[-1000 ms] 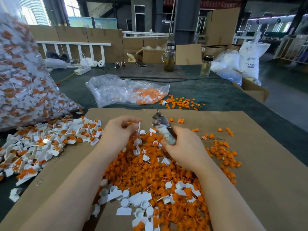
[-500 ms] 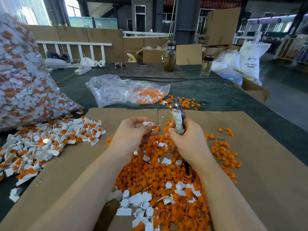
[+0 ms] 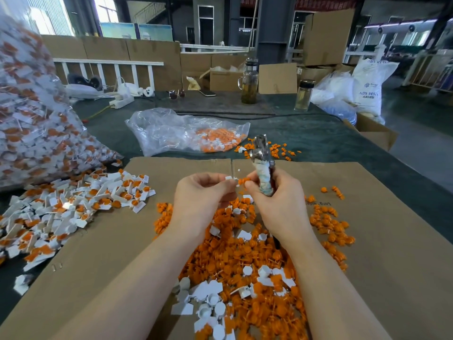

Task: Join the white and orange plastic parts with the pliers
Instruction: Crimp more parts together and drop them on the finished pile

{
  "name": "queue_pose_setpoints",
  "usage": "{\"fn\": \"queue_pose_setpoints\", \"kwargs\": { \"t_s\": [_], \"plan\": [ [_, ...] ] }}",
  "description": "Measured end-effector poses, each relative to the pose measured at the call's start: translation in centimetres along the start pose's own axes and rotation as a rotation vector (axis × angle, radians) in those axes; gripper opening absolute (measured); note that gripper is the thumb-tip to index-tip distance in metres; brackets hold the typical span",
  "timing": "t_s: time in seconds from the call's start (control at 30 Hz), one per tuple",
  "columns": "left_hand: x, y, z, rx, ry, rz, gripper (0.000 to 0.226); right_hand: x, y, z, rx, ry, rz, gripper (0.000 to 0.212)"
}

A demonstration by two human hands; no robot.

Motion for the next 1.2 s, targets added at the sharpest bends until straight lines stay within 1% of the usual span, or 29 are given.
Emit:
{"fn": "queue_pose_setpoints", "kwargs": {
  "t_s": [0.13,0.23,0.33,0.47,0.57,0.7,0.83,1.0,1.2],
  "plan": [
    [-0.4,0.3,0.2,-0.026,-0.019,-0.004,0.005,0.2,0.0,0.1,-0.008,-0.015,0.016,0.015],
    [-0.5,0.4,0.3,-0.052,-0.038,0.008,0.005,0.2,0.0,0.1,-0.011,0.055,0.033,0.009],
    [-0.5,0.5,0.4,-0.082,-0.072,0.034,0.006,0.2,0.1,-0.1,-0.001,0.117,0.054,0.016],
    [-0.4,0.6,0.6,-0.129,-0.135,0.063,0.010,0.3,0.3,-0.6,0.021,0.141,0.087,0.016],
    [-0.6,0.8,1.1,-0.199,-0.200,0.063,0.016,0.2,0.4,-0.6,0.024,0.159,0.090,0.017],
    [-0.5,1.1,1.5,-0.256,-0.255,0.076,0.016,0.0,0.2,-0.5,0.015,0.175,0.088,0.017],
    [-0.6,1.1,1.7,-0.309,-0.322,0.074,0.015,-0.3,0.2,-0.1,-0.011,0.169,0.061,0.019],
    [-0.4,1.0,1.5,-0.325,-0.352,0.103,0.013,-0.7,0.0,0.1,-0.031,0.158,0.020,0.018],
    [-0.4,1.1,1.3,-0.331,-0.365,0.140,0.014,-0.9,0.1,0.1,-0.048,0.138,-0.026,0.010]
  ]
}}
Point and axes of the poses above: each hand's wrist, its own y-axis away from the middle knuckle, its own x-axis out of the back of the hand, z = x × y, the point moved 8 cm from there along -y, towards the middle knuckle, and after that the axes turned 1 degree about x, right-handed, at the moved point
